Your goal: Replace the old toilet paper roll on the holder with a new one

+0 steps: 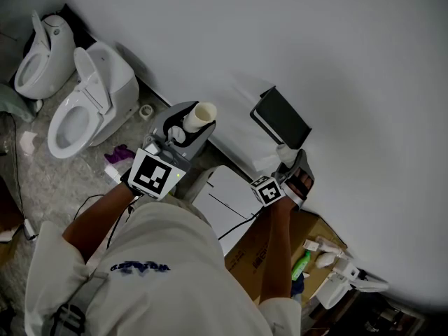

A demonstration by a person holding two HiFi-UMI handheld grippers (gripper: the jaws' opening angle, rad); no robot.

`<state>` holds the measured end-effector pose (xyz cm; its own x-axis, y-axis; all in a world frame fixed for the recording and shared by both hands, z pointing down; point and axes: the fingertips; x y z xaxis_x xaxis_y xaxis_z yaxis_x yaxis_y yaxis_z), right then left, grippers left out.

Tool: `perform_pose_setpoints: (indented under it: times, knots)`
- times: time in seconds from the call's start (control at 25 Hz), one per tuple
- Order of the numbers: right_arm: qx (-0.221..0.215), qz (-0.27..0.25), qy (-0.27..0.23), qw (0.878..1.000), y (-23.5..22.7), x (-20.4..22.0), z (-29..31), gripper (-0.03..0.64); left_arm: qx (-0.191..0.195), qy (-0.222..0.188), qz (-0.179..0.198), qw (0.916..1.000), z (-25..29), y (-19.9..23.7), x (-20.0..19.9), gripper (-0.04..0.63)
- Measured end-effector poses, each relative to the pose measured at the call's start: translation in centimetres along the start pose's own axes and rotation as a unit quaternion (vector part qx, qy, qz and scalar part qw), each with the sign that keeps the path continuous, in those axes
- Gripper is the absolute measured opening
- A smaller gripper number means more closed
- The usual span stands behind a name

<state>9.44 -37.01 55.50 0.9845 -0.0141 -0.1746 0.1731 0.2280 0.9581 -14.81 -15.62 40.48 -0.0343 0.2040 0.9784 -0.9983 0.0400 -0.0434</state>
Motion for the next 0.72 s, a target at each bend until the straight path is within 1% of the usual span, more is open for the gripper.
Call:
perform_pose_setpoints:
  times: [0.16, 0.28, 0.4, 0.6, 0.72]
  knots:
    - [0.000, -0.002, -0.004, 1.000, 0.2, -0.6, 0.1, 0.307, -0.002, 0.005, 0.004, 1.0000, 0.0, 0.1, 0.2, 0.198]
    - [0.000, -0.003, -0.004, 1.000, 0.1, -0.9, -0.1, 0.307, -0.005, 0.001, 0.008, 1.0000, -0.2, 0.3, 0.1, 0.198]
    - [0.001, -0.005, -0.005, 1.000, 0.3, -1.2, -0.1, 0.307, -0.005, 0.006, 0.004, 1.0000, -0.2, 0.4, 0.5, 0.198]
    - [0.004, -0.003, -0.010, 1.000, 0.4, -1.8, 0.0, 0.307, -0.005, 0.000, 0.012, 0.9999, 0.0, 0.4, 0.1, 0.198]
    - [0.007, -0.004, -0.010, 1.000, 0.4, -2.0, 0.1, 0.307, -0.003, 0.000, 0.009, 1.0000, 0.1, 0.1, -0.1, 0.198]
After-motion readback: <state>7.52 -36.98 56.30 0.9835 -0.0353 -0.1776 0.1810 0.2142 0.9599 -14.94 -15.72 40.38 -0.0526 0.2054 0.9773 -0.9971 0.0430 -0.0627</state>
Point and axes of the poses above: the fingertips, and each gripper's own axes: z forward along the fingers, y to its left, x out of its underside, and after that the axes turned 14 degrees about y, right-handed
